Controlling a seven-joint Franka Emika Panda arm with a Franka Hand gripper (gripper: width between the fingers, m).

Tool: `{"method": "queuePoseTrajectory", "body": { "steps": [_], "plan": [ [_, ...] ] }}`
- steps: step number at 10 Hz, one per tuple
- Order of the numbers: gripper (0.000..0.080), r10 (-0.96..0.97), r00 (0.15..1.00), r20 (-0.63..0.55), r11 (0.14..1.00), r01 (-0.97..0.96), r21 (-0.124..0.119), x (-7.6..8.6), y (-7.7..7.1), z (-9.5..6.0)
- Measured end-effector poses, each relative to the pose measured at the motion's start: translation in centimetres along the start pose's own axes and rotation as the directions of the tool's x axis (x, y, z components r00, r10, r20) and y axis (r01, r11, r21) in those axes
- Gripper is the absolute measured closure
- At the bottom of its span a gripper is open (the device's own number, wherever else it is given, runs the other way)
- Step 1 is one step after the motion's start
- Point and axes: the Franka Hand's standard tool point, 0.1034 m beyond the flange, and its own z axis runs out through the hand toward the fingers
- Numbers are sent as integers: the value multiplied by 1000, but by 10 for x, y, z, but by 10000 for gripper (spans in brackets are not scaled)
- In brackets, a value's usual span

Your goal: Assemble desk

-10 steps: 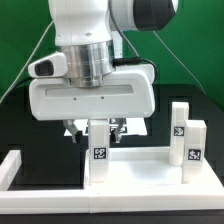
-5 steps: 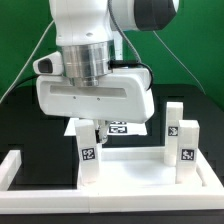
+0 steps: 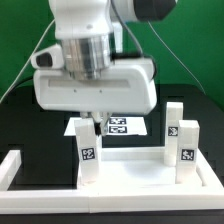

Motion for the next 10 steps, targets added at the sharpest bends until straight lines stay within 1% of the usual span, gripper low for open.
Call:
{"method": "queuePoseTrajectory", "body": {
  "steps": [1, 2, 3, 4, 5, 6, 7, 8, 10],
  "plan": [
    [644, -117, 993, 3, 993, 117, -1, 3, -3, -15],
    [502, -166, 986, -2, 986, 166, 4, 6, -2, -21],
    [502, -267, 964, -2, 964, 267, 6, 10, 1, -26],
    [317, -328, 945, -7, 945, 328, 9, 17, 4, -32],
    [317, -344, 939, -11, 939, 344, 7, 26, 10, -33],
    [188, -303, 953, -7, 953, 303, 4, 34, 16, -31],
    [162, -267, 964, -3, 964, 267, 4, 37, 15, -32],
    [152, -263, 965, -6, 965, 263, 3, 37, 13, -32],
    [150, -238, 971, -5, 971, 238, 3, 37, 14, -31]
  ]
}}
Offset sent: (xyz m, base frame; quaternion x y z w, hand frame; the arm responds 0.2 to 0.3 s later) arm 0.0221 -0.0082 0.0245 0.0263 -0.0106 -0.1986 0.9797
